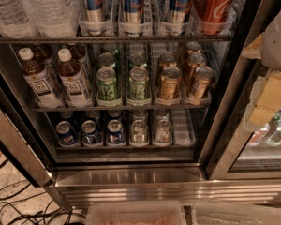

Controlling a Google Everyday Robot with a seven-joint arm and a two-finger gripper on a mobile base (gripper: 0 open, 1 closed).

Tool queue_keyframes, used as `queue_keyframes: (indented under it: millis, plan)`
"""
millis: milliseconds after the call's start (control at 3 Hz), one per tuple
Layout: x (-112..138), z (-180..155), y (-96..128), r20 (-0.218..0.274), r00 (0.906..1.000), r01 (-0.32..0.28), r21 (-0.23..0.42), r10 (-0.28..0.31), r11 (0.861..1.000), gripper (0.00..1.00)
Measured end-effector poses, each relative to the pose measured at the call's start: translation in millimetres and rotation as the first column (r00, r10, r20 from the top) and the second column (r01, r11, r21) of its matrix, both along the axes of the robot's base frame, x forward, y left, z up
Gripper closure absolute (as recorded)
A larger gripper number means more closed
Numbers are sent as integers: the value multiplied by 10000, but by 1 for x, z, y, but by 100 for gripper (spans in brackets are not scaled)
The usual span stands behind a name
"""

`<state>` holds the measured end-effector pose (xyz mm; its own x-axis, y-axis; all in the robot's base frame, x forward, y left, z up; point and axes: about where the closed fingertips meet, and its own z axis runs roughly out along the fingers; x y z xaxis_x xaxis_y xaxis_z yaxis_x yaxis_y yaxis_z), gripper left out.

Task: Pick blue plastic bottle from middle shelf of fridge

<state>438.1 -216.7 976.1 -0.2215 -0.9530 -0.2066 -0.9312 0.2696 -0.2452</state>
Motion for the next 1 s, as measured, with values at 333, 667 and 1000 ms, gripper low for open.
queue_keyframes:
  millis: [333,667,1000]
  plan:
    - [0,0,0,16,10000,5,1,-5,10000,0]
    - [17,-18,6,-167,9998,102,83,-101,9999,0]
    - [29,-50,24,-357,9994,-10,411,24,9992,0]
